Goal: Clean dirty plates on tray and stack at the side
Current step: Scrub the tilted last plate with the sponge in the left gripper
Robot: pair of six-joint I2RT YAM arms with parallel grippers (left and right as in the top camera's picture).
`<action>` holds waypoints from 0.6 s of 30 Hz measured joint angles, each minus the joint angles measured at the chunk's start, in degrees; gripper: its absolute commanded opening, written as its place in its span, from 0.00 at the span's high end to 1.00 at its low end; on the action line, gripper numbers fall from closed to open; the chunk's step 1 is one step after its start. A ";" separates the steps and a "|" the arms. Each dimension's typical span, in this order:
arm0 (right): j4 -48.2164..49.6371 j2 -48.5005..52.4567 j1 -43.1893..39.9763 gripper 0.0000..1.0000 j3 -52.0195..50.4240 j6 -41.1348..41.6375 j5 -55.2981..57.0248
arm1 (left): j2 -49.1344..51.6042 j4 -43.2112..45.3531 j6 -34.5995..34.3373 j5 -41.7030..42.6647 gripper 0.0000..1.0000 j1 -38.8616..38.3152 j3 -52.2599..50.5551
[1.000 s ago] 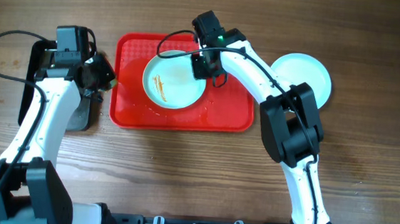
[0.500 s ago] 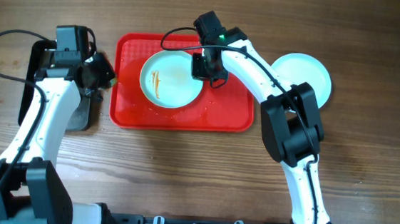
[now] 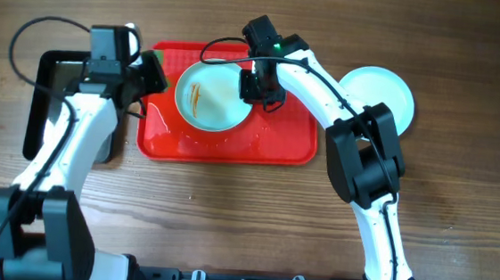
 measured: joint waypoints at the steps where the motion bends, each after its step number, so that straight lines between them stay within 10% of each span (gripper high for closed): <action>1: -0.11 0.00 0.00 0.75 0.00 0.00 -0.11 | 1.01 0.39 0.04 0.00 0.96 -0.33 0.00; 4: -0.74 0.00 0.00 0.96 0.00 0.00 -1.18 | 4.81 1.46 0.07 0.00 0.96 -0.68 0.00; 18: -0.13 0.00 -0.04 0.96 -0.59 0.02 -3.10 | 9.49 7.32 5.33 0.00 0.96 -1.62 0.00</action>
